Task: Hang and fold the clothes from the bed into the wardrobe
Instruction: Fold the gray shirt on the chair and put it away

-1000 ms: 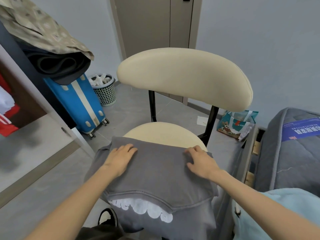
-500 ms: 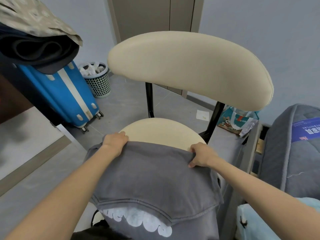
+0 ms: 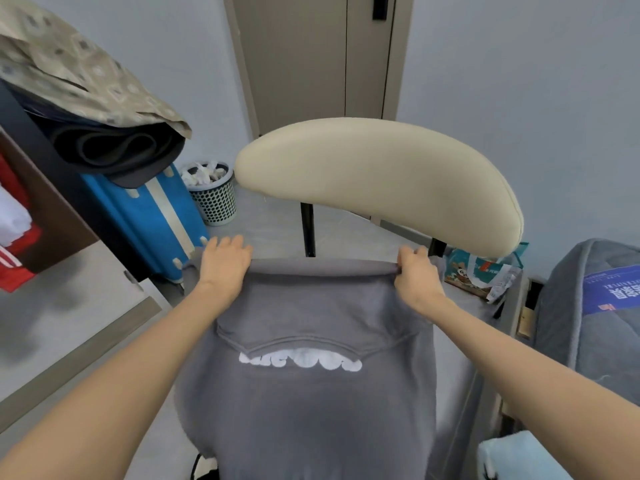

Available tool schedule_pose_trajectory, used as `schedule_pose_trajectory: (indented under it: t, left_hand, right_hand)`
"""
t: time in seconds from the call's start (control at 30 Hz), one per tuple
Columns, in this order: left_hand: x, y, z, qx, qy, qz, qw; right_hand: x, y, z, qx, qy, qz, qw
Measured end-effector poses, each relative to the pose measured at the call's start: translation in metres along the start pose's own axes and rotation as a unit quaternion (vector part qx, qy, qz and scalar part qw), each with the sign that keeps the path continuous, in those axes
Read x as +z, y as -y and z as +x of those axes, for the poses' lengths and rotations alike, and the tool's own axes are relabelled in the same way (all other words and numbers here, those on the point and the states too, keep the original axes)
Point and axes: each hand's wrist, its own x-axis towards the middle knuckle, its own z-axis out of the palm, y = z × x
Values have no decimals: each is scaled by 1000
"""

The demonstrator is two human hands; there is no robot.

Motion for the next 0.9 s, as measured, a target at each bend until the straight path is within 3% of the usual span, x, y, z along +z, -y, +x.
schedule_pose_trajectory:
  t: [0.2,0.33,0.63,0.73,0.9]
  left_hand:
    - [-10,4,-14,-13,-85,-50,995]
    - [-6,5,-42,-10,-103,-77,992]
    - [20,-8,-156,27,-88,-142,986]
    - [30,-11,-184,14,-50,-154,987]
    - [43,-21,-215,19,38,-81,996]
  right_hand:
    - [-5,-5,-12,6,-87,123,989]
    - [-7,-9,-40,8,-78,176,981]
    - [-4,-24,-129,-22,-16,104,994]
    - [-5,-28,-156,-40,33,46,998]
    - [16,-37,-198,-72,125,-82,986]
